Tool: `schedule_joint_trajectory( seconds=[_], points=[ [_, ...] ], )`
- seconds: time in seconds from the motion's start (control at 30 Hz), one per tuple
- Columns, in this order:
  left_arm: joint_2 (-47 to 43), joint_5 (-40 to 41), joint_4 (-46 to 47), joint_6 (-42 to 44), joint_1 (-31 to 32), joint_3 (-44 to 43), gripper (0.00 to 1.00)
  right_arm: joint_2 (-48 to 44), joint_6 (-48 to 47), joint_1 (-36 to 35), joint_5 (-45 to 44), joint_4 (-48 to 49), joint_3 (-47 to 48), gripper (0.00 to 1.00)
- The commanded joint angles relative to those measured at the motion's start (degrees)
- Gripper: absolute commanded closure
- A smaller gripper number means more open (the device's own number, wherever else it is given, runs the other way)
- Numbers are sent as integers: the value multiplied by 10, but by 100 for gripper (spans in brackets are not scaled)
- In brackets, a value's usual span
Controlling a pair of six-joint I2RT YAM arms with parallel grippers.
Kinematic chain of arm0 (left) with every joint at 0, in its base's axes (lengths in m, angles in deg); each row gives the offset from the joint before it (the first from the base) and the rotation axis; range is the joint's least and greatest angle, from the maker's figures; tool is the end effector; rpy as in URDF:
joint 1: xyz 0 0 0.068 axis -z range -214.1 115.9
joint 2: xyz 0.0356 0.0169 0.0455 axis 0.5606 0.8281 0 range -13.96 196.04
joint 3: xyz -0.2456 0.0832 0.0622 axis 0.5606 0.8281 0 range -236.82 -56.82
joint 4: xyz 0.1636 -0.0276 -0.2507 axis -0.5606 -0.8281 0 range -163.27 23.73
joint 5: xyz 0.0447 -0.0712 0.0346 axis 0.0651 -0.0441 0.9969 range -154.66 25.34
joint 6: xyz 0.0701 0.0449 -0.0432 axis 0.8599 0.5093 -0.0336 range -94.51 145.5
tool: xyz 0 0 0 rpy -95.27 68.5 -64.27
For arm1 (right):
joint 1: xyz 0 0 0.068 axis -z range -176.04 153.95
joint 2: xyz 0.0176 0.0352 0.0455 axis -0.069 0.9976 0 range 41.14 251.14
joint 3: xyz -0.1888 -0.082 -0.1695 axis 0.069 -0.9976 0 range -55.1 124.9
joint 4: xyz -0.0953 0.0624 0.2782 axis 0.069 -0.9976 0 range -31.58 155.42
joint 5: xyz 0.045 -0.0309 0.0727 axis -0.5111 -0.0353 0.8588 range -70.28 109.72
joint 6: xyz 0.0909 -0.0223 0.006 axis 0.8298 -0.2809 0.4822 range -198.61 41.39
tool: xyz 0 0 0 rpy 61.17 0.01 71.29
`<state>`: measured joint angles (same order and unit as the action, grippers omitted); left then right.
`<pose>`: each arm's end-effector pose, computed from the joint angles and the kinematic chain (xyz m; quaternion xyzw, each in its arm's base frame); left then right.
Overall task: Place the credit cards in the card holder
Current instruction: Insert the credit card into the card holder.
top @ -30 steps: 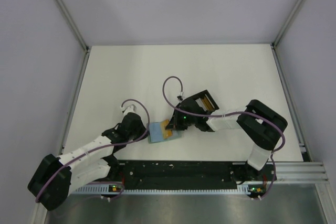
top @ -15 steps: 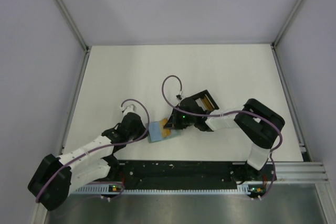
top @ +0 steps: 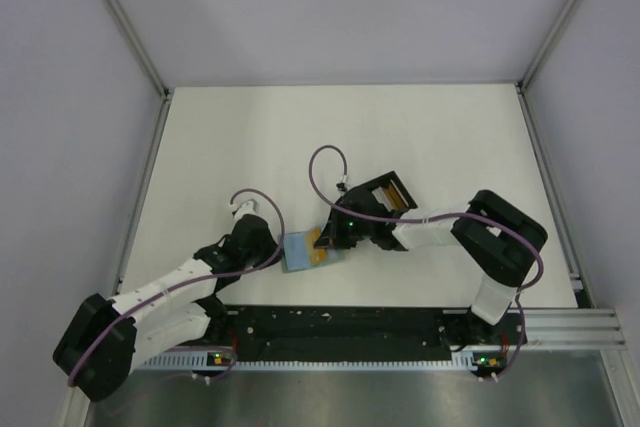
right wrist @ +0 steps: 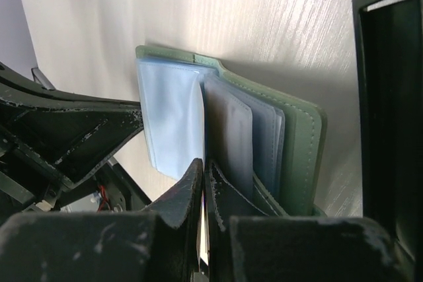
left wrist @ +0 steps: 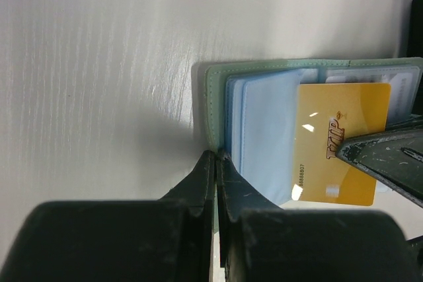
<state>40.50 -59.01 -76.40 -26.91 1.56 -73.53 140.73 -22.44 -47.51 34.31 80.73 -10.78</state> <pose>0.1996 -0.1328 0.0780 -0.1533 0.9196 -0.2164 0.2900 0.2293 0.3221 0.0662 -0.0168 0.9003 0.4065 0.1548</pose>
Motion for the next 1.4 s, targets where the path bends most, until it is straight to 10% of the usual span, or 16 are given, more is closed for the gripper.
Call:
schedule_joint_trajectory(
  seconds=[0.0,1.37],
  points=[
    [-9,3,18,-9,0,11,100,1,16,-14,4,-64,2,100],
    [-9,-23,22,14,-1,19,100,50,-214,7,-52,-117,104,100]
  ],
)
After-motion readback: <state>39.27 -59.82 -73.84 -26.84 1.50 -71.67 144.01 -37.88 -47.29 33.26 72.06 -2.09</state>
